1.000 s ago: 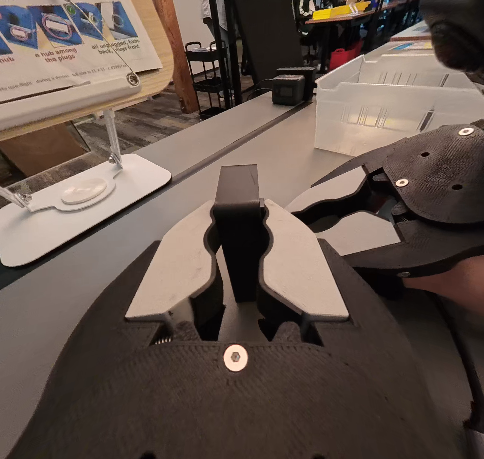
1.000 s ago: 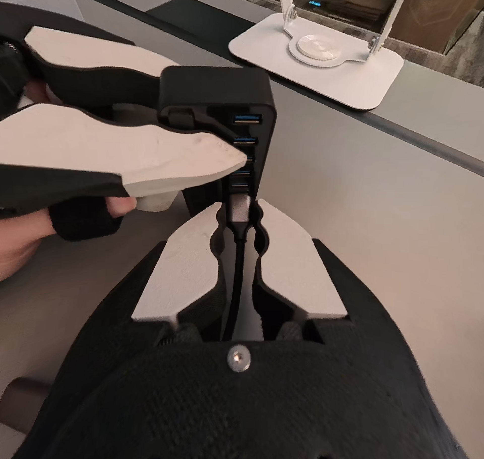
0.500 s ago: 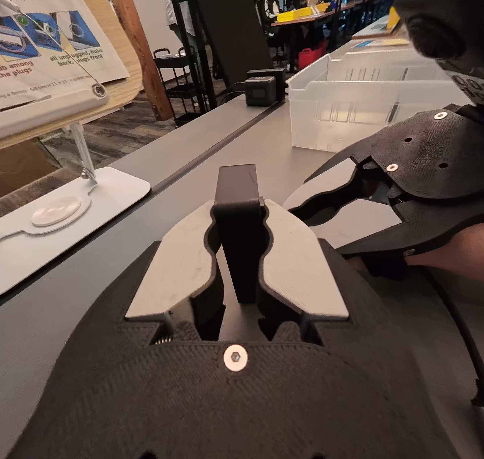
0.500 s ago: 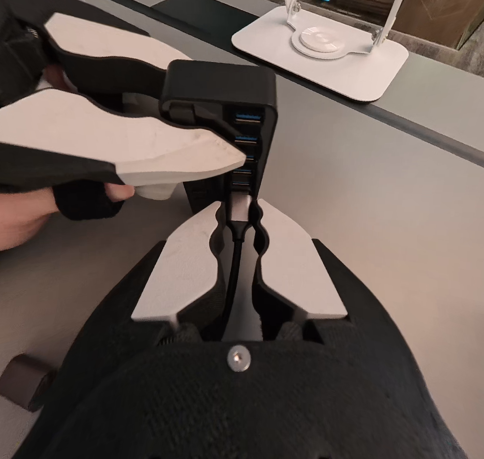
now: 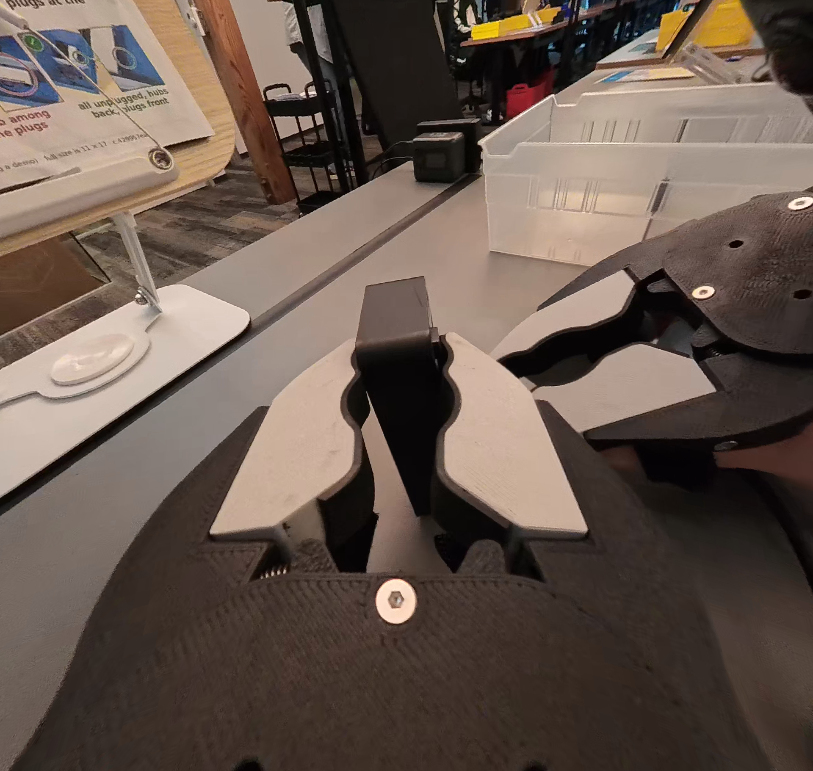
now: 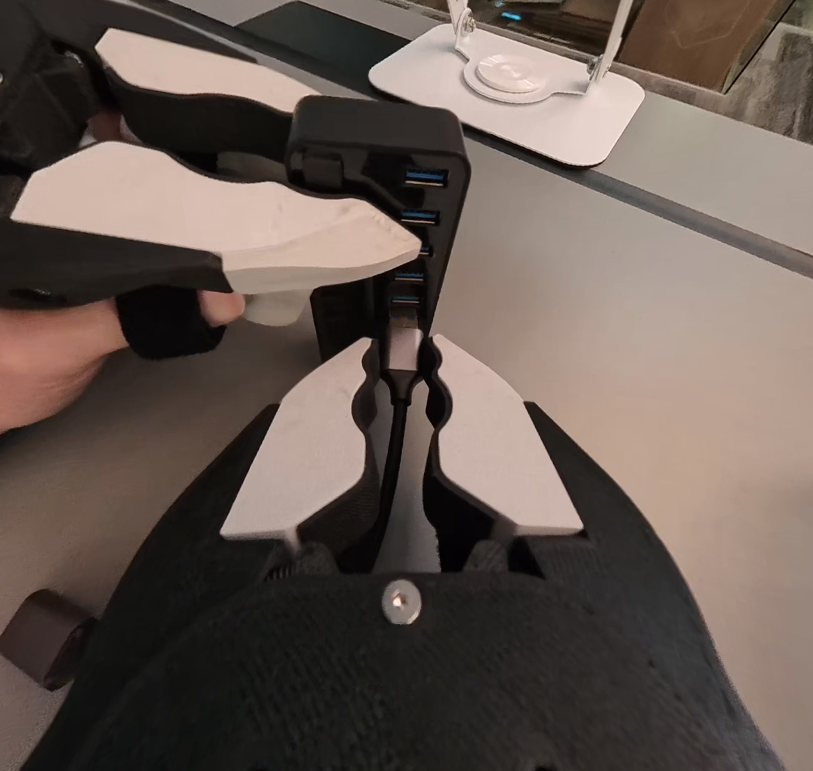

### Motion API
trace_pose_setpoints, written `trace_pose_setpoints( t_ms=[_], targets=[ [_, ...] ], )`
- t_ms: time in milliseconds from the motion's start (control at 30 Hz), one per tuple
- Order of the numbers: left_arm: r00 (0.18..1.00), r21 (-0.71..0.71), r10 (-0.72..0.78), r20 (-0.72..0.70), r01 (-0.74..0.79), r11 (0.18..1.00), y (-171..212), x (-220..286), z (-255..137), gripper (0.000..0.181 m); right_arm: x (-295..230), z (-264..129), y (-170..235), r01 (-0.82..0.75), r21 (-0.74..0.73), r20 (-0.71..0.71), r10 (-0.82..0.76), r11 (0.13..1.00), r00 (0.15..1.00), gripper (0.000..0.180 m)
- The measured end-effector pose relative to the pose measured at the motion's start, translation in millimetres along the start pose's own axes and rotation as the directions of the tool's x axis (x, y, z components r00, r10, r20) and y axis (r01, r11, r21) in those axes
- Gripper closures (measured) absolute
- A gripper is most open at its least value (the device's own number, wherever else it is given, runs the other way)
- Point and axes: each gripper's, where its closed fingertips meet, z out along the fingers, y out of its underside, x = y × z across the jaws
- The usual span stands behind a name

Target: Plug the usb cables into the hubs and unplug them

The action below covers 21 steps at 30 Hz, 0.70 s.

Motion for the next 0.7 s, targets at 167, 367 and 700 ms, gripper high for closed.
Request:
trace_pose_setpoints(
  t_ms=[167, 367, 700],
  targets=[
    [0.999, 0.013, -0.042, -0.022, 0.042, 0.999, 4, -11, -7, 0.155, -7, -15, 5, 0.001, 0.003, 0.040, -0.001, 1.000, 0.999, 0.160],
    [0.996, 0.008, -0.077, -0.044, 0.077, 0.997, 2, -1, -5, 0.155, 2, -52, -29, 0.024, 0.160, 0.063, -0.034, 0.987, 0.997, 0.160],
    [0.982, 0.008, -0.152, -0.111, 0.154, 0.988, 1, -3, -4, 0.155, 94, -257, -178, 0.378, 0.325, -0.249, -0.308, 0.867, 0.918, 0.160]
  ],
)
